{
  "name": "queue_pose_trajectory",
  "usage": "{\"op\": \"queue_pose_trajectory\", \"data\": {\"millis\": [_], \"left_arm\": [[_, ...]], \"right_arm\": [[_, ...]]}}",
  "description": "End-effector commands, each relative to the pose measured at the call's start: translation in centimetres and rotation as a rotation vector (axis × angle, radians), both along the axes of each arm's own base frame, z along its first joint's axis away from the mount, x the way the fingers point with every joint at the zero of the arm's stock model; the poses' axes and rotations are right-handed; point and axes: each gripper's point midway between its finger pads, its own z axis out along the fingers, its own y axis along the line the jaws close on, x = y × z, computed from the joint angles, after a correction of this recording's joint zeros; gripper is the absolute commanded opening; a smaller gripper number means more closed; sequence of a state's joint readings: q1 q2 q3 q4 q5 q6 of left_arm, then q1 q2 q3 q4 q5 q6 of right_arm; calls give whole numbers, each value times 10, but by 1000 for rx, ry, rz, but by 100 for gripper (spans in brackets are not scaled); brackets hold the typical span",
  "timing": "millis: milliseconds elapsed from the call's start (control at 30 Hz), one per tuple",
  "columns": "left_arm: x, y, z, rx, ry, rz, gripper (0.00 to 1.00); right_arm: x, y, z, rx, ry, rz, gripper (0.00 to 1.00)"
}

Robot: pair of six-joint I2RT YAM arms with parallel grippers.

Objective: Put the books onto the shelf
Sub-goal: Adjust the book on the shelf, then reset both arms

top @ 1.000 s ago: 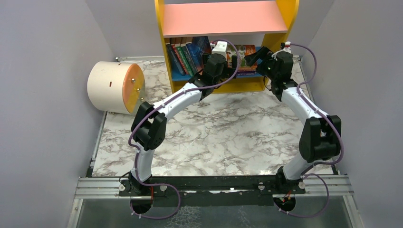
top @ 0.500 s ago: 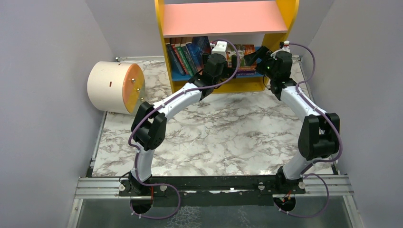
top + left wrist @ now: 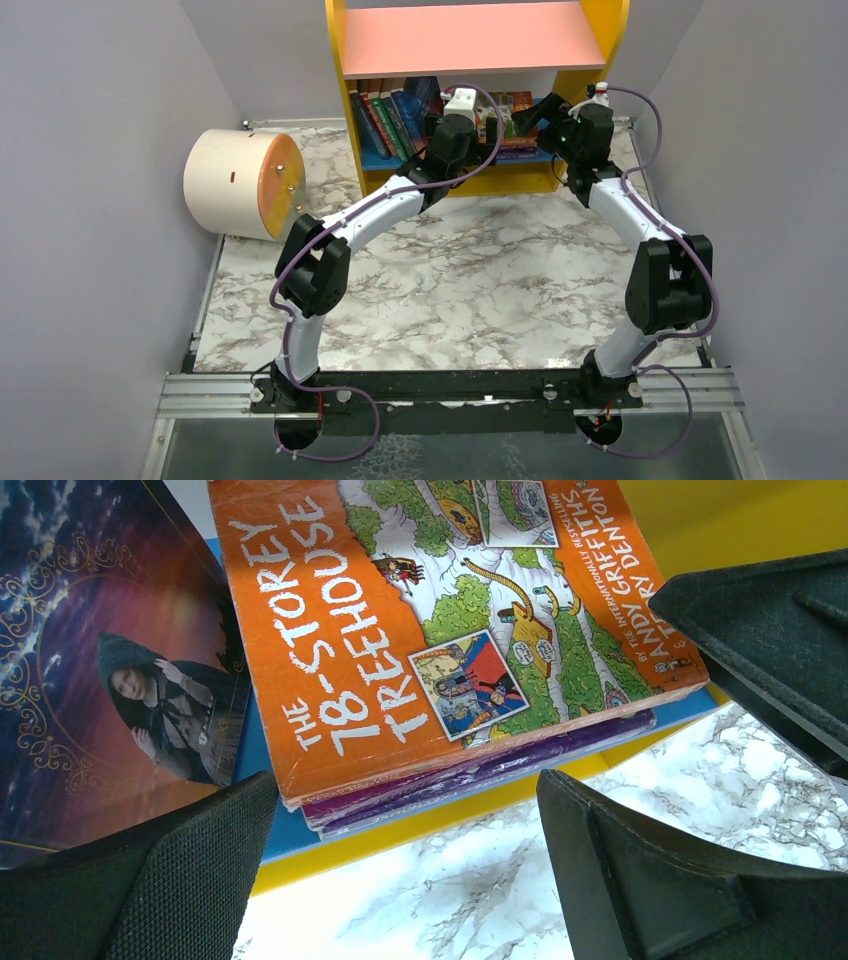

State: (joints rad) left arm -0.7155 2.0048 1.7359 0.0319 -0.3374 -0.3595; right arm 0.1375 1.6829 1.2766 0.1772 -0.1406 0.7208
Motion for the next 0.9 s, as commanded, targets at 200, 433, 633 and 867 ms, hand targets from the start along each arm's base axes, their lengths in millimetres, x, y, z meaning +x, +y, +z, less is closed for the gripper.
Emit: {"op": "queue_pose_trajectory", "data": {"millis": [200, 433, 633, 867], "left_arm": [[-8, 0, 27, -46, -26, -8, 99], [-10, 6, 26, -29, -16, 11, 99], [-11, 20, 26, 6, -2, 66, 99], [-29, 49, 46, 25, -7, 124, 99]], "right_arm": [[-3, -3, 19, -17, -47, -49, 92], [-11, -12, 16, -33, -34, -91, 93], [-22, -28, 16, -59, -23, -150, 93], [-54, -49, 19, -115, -12, -218, 94]]}}
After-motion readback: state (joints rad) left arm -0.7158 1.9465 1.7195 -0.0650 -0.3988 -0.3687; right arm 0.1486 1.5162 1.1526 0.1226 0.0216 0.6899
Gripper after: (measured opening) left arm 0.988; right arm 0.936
